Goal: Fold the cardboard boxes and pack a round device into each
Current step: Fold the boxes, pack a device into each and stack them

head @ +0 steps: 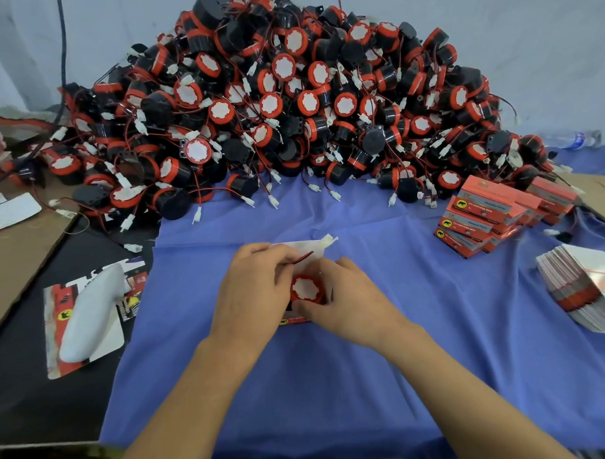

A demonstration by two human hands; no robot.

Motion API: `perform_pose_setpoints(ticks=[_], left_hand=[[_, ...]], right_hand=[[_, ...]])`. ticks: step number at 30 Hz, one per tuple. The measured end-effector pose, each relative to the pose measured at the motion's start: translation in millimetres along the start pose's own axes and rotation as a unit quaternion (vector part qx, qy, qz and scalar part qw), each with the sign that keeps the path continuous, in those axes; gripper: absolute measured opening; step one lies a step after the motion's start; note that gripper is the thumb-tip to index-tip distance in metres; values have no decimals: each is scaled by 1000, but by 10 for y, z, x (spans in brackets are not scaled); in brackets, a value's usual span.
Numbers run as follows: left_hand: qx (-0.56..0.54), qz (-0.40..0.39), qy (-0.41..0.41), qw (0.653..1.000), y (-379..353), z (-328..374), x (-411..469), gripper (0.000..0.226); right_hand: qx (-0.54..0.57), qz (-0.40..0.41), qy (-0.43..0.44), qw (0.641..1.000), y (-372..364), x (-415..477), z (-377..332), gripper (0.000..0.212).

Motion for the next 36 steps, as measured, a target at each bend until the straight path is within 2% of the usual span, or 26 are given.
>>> perform_pose_setpoints(ticks=[3,6,9,12,13,16,19,24,29,34,36], left_hand=[[-2,-11,6,1000,-51,-33,-4,26],[14,-23,0,1000,-110,-45,-38,26],[38,-34,-29,998,-156,0,-78,24],[52,-37,-34,997,-192,-14,-81,27],[54,-37,-36,997,-207,-20,-87,29],[68,-44,-35,996,-259,-29,-104,29],[132,-56,-38,989,-300,-21,-118,31],[224,-74,-48,971,-343,35,-184,33],[283,-88,-39,954,-422,50,-241,42],[276,-100,-26,956,-430,30,-238,34],[244,-94,-28,965,-433,12,-244,33]], right_hand=[[69,41,-17,997,-54,-6,11,37],[82,39,-16,996,-143,16,-24,13],[121,60,-17,991,-119,-11,2,7],[166,126,-68,976,-27,-124,150,32],[180,158,-81,968,20,-152,187,34],[198,251,-79,944,200,-161,192,25],[168,294,-39,940,368,-123,110,14],[91,284,26,954,433,-47,-90,10],[-30,208,56,976,334,56,-211,12],[-94,191,54,976,365,52,-231,16],[-140,186,62,971,386,43,-248,11]])
Point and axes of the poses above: each hand's wrist, its own x-axis towards the middle knuckle, its own y-axis out of the back of the hand, z = x × y, the point moved 10 cm from there along x, towards the middle knuckle, and after that the axes turned 11 degrees about y, right-handed, at the moved point
